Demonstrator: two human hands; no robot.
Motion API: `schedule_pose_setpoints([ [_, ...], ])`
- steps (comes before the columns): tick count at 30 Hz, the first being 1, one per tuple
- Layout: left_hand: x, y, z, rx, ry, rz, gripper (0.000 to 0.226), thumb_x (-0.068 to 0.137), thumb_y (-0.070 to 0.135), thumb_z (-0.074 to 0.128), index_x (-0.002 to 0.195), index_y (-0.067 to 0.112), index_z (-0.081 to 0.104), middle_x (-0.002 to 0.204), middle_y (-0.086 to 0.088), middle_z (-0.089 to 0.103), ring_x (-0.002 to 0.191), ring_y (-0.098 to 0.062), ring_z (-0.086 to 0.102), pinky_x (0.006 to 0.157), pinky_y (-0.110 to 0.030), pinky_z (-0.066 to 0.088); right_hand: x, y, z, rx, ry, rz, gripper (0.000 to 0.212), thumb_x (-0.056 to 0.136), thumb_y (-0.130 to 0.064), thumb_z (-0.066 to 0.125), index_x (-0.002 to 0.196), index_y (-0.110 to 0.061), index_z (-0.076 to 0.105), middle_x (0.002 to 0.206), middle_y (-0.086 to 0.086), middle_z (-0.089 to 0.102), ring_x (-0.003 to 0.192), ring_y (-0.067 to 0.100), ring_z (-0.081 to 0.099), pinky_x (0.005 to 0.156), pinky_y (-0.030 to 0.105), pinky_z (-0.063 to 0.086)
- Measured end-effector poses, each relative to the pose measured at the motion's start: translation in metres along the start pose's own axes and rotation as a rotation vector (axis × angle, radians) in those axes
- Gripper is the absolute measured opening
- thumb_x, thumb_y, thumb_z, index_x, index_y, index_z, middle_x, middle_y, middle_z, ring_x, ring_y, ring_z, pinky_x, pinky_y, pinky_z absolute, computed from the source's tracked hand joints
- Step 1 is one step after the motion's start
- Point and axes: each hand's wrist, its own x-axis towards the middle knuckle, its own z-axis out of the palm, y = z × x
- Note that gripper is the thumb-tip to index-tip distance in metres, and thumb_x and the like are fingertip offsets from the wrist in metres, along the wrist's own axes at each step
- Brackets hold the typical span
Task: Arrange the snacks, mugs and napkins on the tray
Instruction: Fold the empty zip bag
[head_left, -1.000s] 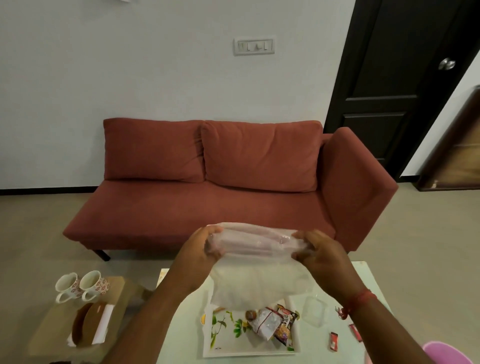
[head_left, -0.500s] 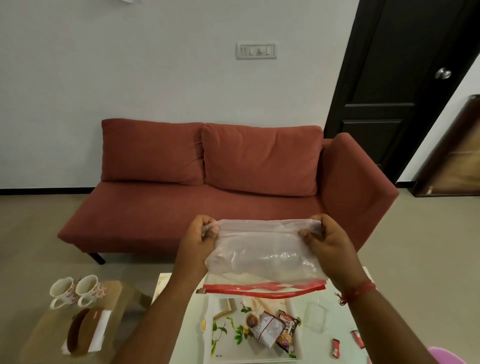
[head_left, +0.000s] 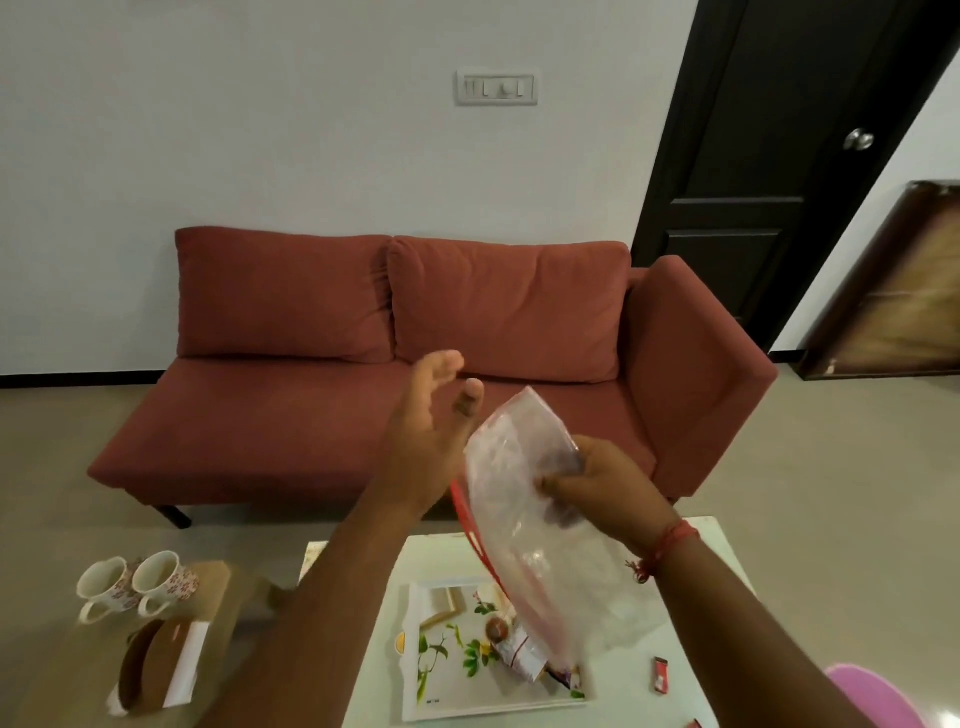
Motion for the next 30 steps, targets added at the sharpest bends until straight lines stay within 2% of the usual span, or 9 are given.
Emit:
schedule_pose_setpoints([
  [2, -0.020, 0.000, 0.011, 0.078, 0.117, -0.072, 0.088, 0.073, 0.074, 0.054, 0.146, 0.033, 0.025, 0.152, 0.009, 0.031, 0.132, -0.002, 0.032, 0.097, -0.027, 0.035, 0.001, 0.004, 0.005, 0.071, 0.128, -0.001, 0.011, 0.089, -0.007, 0.069, 0.098, -0.013, 0.069, 0.076, 0.007, 0.075, 0.061, 0.021, 0.073, 0.063, 0.040, 0.063],
  [4, -0.037, -0.008, 0.028, 0.071, 0.096, -0.225, 0.102, 0.071, 0.064, 0.066, 0.151, 0.034, 0.010, 0.158, 0.004, 0.020, 0.135, -0.008, 0.028, 0.095, -0.031, 0.034, 0.002, 0.005, 0.010, 0.175, 0.178, -0.015, 0.011, 0.089, -0.006, 0.070, 0.098, -0.012, 0.070, 0.076, 0.008, 0.076, 0.062, 0.022, 0.073, 0.066, 0.044, 0.063],
  [7, -0.041, -0.027, 0.035, -0.175, -0.016, -0.525, 0.115, 0.060, 0.067, 0.075, 0.152, 0.036, 0.014, 0.149, 0.001, 0.041, 0.132, -0.023, 0.047, 0.102, -0.038, 0.042, 0.000, 0.004, 0.017, 0.375, 0.188, -0.030, 0.013, 0.089, -0.006, 0.070, 0.102, -0.008, 0.071, 0.090, 0.011, 0.078, 0.083, 0.032, 0.075, 0.076, 0.049, 0.062],
  [11, -0.038, -0.042, 0.030, -0.631, -0.211, -0.671, 0.053, 0.080, 0.041, 0.073, 0.126, 0.016, 0.060, 0.116, -0.011, 0.072, 0.107, -0.030, 0.069, 0.096, -0.049, 0.053, -0.005, 0.006, 0.022, 0.684, 0.074, 0.017, 0.025, 0.090, -0.008, 0.069, 0.114, 0.000, 0.067, 0.109, 0.023, 0.073, 0.101, 0.042, 0.070, 0.088, 0.057, 0.057],
  [14, -0.033, -0.044, 0.024, -0.618, -0.133, -0.647, 0.035, 0.086, 0.029, 0.069, 0.114, 0.009, 0.066, 0.107, -0.013, 0.074, 0.097, -0.029, 0.071, 0.090, -0.046, 0.056, -0.005, 0.009, 0.021, 0.707, 0.070, 0.028, 0.029, 0.089, -0.009, 0.069, 0.117, 0.000, 0.066, 0.111, 0.022, 0.072, 0.104, 0.042, 0.068, 0.089, 0.058, 0.056],
  [18, -0.027, -0.042, 0.020, -0.485, -0.013, -0.535, 0.014, 0.090, 0.023, 0.067, 0.100, 0.013, 0.069, 0.101, -0.014, 0.074, 0.087, -0.027, 0.071, 0.081, -0.046, 0.059, -0.009, 0.013, 0.008, 0.543, 0.064, 0.054, 0.024, 0.090, -0.006, 0.068, 0.113, -0.008, 0.067, 0.101, 0.013, 0.075, 0.092, 0.036, 0.072, 0.077, 0.049, 0.061],
  [21, -0.025, -0.037, 0.015, -0.436, -0.080, -0.470, 0.026, 0.087, 0.028, 0.070, 0.112, 0.019, 0.067, 0.108, -0.011, 0.073, 0.096, -0.028, 0.072, 0.084, -0.050, 0.058, -0.014, 0.014, -0.001, 0.434, -0.043, 0.059, 0.025, 0.090, -0.005, 0.068, 0.113, -0.011, 0.065, 0.098, 0.011, 0.076, 0.085, 0.030, 0.075, 0.068, 0.043, 0.061],
  [25, -0.024, -0.032, 0.008, -0.360, -0.310, -0.451, 0.046, 0.081, 0.012, 0.077, 0.122, 0.027, 0.060, 0.111, -0.002, 0.073, 0.100, -0.022, 0.071, 0.078, -0.046, 0.060, -0.013, 0.014, -0.003, 0.433, 0.049, 0.010, 0.019, 0.091, 0.004, 0.063, 0.103, -0.010, 0.067, 0.075, -0.001, 0.075, 0.063, 0.012, 0.070, 0.054, 0.030, 0.058],
  [30, -0.021, -0.029, 0.002, -0.358, -0.240, -0.431, 0.041, 0.089, -0.009, 0.057, 0.108, 0.027, 0.065, 0.097, 0.002, 0.075, 0.087, -0.018, 0.072, 0.065, -0.040, 0.060, -0.015, 0.017, -0.005, 0.394, 0.076, -0.059, 0.022, 0.094, 0.004, 0.058, 0.100, -0.012, 0.073, 0.078, 0.012, 0.073, 0.055, 0.019, 0.064, 0.044, 0.028, 0.051],
])
